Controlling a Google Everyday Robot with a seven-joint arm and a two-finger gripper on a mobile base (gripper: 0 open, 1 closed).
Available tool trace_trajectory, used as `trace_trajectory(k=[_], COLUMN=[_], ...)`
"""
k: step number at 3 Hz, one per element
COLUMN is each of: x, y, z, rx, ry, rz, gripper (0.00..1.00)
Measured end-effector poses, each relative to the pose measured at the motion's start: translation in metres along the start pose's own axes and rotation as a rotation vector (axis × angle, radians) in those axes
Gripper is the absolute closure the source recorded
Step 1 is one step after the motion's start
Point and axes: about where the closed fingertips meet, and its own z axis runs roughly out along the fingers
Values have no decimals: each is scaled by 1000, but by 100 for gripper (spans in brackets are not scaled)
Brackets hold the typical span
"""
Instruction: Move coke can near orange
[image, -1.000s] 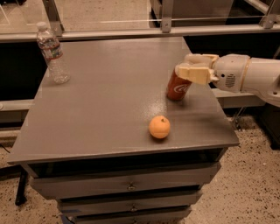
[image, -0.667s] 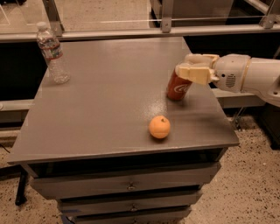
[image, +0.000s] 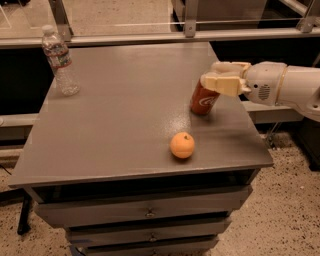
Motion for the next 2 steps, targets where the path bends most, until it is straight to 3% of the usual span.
trace_trajectory(k=[1,2], x=[0,0], y=[0,0], z=[0,0], rx=[0,0], ry=[0,0], rz=[0,0], gripper=[100,83])
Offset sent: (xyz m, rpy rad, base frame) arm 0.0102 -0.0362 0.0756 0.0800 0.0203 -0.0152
